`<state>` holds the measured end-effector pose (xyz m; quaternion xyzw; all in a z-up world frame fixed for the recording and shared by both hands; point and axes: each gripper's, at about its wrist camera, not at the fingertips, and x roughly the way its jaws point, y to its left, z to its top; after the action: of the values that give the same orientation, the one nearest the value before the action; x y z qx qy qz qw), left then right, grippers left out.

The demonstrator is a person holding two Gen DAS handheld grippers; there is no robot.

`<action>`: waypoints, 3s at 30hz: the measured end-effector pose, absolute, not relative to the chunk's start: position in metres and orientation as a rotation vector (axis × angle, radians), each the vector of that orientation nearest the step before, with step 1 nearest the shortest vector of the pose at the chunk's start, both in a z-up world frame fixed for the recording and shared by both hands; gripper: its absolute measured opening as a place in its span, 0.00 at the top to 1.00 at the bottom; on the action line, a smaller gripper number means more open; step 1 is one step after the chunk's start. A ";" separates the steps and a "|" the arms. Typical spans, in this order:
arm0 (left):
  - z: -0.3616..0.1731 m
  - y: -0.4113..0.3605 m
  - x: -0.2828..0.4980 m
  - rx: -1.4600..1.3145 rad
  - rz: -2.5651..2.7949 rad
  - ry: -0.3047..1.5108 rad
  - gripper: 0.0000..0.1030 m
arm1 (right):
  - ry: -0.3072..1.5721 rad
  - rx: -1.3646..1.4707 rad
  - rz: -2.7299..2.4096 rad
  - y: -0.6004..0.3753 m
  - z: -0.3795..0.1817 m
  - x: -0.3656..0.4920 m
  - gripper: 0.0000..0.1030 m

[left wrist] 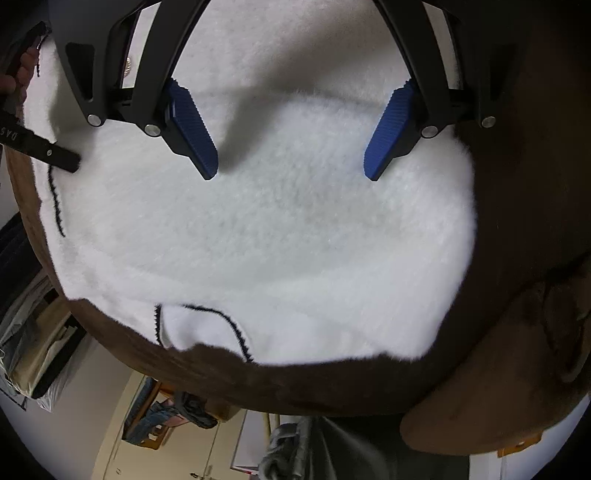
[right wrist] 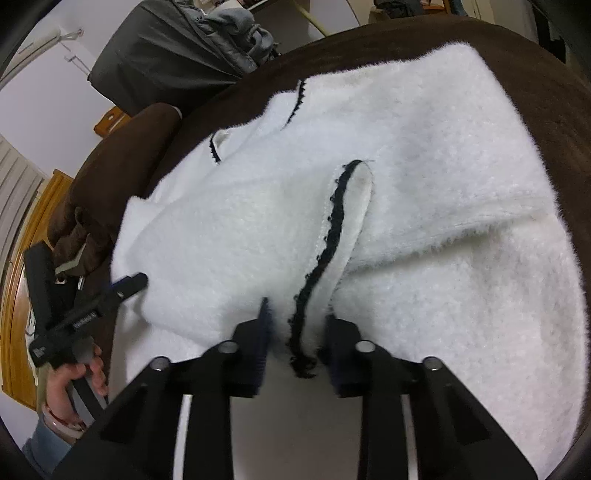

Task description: Fold large clothes

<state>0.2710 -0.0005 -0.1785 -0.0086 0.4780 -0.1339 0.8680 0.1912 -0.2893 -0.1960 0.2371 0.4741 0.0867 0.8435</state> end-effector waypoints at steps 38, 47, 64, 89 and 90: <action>-0.185 0.001 0.298 0.023 -0.219 0.938 0.12 | 1.016 0.167 0.053 -0.320 -0.182 0.245 0.72; -0.188 0.004 0.294 0.023 -0.236 0.912 0.12 | 1.008 0.209 0.059 -0.322 -0.188 0.241 0.70; -0.176 0.017 0.273 0.075 -0.212 0.922 0.10 | 1.018 0.162 0.053 -0.320 -0.164 0.214 0.32; -0.181 0.130 0.071 -0.128 -0.090 1.064 0.10 | 1.079 0.363 0.092 -0.366 -0.176 -0.010 0.26; -0.185 0.133 0.065 -0.146 -0.088 1.072 0.10 | 1.084 0.365 0.088 -0.368 -0.178 -0.014 0.26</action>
<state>0.0649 0.1330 -0.1849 -0.0694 0.5101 -0.0419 0.8563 -0.0142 -0.3678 -0.1779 0.1727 0.5129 0.0417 0.8399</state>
